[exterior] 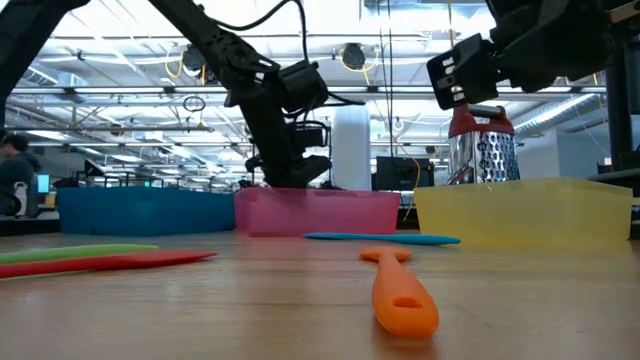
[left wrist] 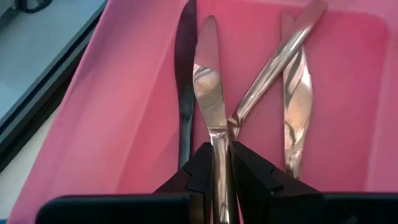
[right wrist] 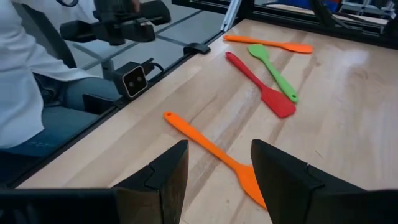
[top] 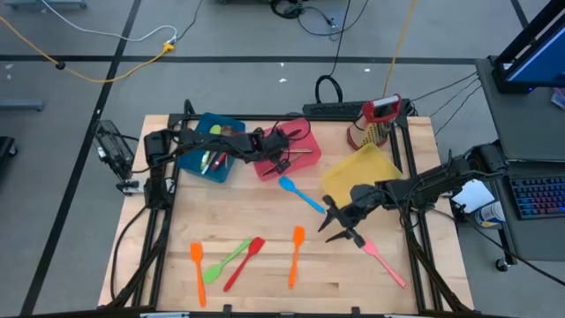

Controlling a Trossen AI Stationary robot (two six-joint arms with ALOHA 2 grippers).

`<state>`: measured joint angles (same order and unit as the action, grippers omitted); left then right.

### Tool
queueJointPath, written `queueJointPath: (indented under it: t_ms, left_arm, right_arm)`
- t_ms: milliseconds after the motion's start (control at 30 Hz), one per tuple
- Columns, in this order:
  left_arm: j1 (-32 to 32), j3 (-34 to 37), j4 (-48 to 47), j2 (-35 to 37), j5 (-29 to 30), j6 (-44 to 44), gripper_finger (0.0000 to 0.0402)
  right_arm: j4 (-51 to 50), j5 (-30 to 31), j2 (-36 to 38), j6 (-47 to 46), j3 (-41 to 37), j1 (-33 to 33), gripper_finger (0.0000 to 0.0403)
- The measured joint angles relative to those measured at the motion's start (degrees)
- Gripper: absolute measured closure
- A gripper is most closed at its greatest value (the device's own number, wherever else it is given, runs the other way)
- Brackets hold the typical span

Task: Pick & Place Kitchen Items
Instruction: Put the gold knife into the pink bin

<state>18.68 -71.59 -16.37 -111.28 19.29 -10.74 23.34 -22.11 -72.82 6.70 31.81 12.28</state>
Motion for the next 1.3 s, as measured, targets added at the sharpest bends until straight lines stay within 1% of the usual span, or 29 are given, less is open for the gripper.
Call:
queueJointPath:
  t_ms: [67, 167, 300, 533, 733, 1300]
  left_arm:
    - [0.2, 0.0, 1.8, 0.0, -1.8, 1.7, 0.0352]
    - [0.7, 0.0, 4.0, 0.0, -6.3, 5.2, 0.0351]
    - [1.4, 0.0, 5.4, -0.7, -7.2, 7.1, 0.0351]
    - [3.0, -0.1, 4.7, -2.7, -7.9, 6.1, 0.0351]
    - [4.3, -0.1, 4.6, -3.0, -12.0, 4.9, 0.0350]
    - [4.6, 0.0, 4.5, -3.0, -12.2, 4.2, 0.0345]
  right_arm:
    - [0.0, 0.0, 0.0, 0.0, 0.0, 0.5, 0.0234]
    - [0.0, 0.0, 0.0, 0.0, 0.0, 1.2, 0.0234]
    - [0.0, 0.0, 0.0, 0.0, 0.0, 1.8, 0.0234]
    - [0.6, 0.0, 0.0, 0.0, 0.0, 2.1, 0.0234]
    - [0.4, 0.0, 0.0, 0.1, 0.0, 2.1, 0.0234]
    - [0.1, 0.0, 0.0, 0.1, 0.0, 2.1, 0.0234]
